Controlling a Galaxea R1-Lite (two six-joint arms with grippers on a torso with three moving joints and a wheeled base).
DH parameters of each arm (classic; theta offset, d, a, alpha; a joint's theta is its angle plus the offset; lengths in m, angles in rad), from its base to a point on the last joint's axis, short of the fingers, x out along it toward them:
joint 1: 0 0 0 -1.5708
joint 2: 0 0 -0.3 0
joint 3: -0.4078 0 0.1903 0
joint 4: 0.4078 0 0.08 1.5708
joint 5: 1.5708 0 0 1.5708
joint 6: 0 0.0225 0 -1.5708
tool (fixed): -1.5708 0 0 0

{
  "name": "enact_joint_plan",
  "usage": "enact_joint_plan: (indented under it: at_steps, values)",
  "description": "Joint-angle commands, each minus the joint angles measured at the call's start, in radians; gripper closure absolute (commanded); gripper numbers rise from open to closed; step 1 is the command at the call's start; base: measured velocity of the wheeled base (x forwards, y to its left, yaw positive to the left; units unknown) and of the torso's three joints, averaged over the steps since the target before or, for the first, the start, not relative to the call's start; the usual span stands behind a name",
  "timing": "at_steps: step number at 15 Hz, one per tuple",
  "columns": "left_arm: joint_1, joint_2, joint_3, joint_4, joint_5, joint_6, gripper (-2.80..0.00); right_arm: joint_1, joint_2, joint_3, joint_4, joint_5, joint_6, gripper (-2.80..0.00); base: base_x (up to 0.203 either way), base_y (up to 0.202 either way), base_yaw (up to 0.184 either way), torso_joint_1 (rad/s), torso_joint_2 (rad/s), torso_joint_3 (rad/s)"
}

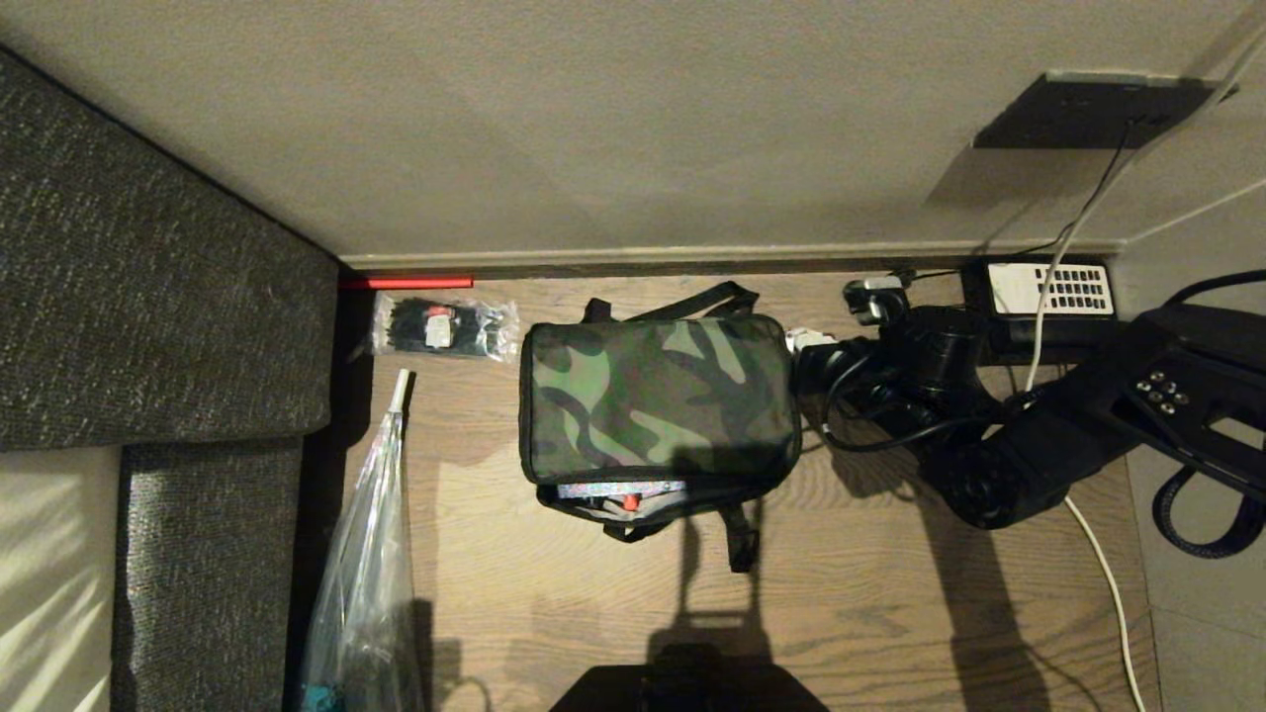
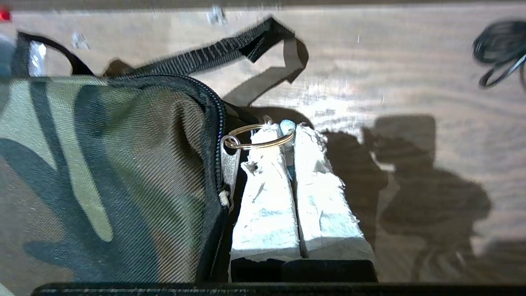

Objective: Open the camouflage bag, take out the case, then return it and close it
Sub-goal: Open the top of the storage box

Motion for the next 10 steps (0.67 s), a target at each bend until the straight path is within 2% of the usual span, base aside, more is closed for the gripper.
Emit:
enact_joint_plan:
  at_steps: [1, 4, 5, 10]
  values:
    - [0.0, -0.002, 0.003, 0.0, 0.0, -0.001, 0.0, 0.0, 0.004, 0.001, -0.008, -0.002, 0.001, 0.0, 0.0, 0.0, 0.0, 0.0, 0.0, 0.0]
    - [0.0, -0.002, 0.002, 0.0, 0.0, -0.001, 0.0, 0.0, 0.0, 0.018, -0.01, -0.006, 0.002, 0.0, 0.0, 0.0, 0.0, 0.0, 0.0, 0.0]
    - [0.0, -0.001, 0.002, 0.0, 0.0, 0.0, 0.0, 0.0, -0.001, 0.032, -0.008, -0.006, 0.005, -2.8, 0.0, 0.0, 0.0, 0.0, 0.0, 0.0]
    - [0.0, -0.001, 0.002, 0.0, 0.0, -0.001, 0.0, -0.001, -0.065, 0.177, 0.001, 0.004, -0.01, -2.8, 0.0, 0.0, 0.0, 0.0, 0.0, 0.0]
